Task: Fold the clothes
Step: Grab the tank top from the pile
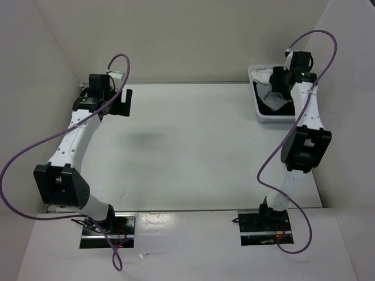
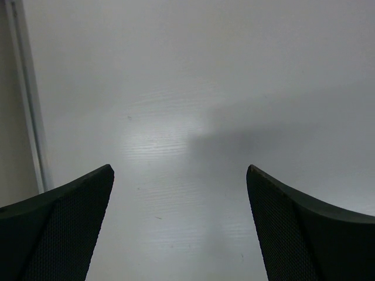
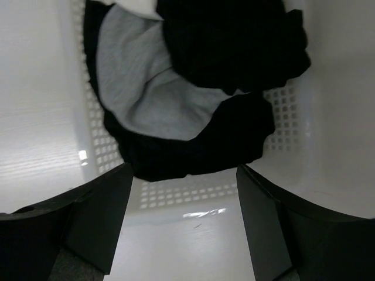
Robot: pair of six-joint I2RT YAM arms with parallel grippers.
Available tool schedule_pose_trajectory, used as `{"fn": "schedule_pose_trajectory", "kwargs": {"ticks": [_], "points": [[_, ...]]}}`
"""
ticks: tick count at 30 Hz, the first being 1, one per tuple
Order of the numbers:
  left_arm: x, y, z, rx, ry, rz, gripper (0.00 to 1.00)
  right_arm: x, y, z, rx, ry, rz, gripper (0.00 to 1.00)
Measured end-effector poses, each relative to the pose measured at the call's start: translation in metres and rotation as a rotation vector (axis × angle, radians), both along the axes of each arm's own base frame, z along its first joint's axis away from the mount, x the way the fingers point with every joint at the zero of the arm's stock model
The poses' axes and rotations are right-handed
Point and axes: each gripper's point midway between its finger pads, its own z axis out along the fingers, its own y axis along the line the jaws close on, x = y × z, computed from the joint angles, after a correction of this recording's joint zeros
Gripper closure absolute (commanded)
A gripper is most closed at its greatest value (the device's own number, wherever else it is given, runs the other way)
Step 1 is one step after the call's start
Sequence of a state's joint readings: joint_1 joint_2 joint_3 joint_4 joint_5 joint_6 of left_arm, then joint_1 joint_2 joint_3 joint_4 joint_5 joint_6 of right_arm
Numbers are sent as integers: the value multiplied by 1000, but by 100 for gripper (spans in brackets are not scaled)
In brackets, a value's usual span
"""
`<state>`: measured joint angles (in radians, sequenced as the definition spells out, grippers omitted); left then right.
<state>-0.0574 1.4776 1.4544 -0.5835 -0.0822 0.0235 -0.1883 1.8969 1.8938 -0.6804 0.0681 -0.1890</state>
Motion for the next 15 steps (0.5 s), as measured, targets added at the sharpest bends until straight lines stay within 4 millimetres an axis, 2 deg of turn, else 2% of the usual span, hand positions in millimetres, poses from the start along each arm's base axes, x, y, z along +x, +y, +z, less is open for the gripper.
{"fn": "schedule_pose_trajectory", "kwargs": {"ticks": [2, 5, 6, 8, 12, 15], "points": [[2, 1, -13, -8, 52, -17, 0, 12, -21, -7, 6, 9, -32, 23], [2, 7, -17, -13, 74, -37, 0, 27, -48, -25, 15, 24, -69, 25], [-2, 14, -12, -9, 69, -45, 0, 32, -65, -50, 31, 62, -98, 25], [-4, 13, -10, -11, 66, -73, 0, 34, -67, -62, 46, 95, -96, 25], [-15, 11, -11, -25, 72, -115, 0, 52, -68, -70, 43, 86, -85, 25], [-29, 18, -17, -48, 98, -123, 0, 63, -66, -71, 43, 75, -69, 25]]}}
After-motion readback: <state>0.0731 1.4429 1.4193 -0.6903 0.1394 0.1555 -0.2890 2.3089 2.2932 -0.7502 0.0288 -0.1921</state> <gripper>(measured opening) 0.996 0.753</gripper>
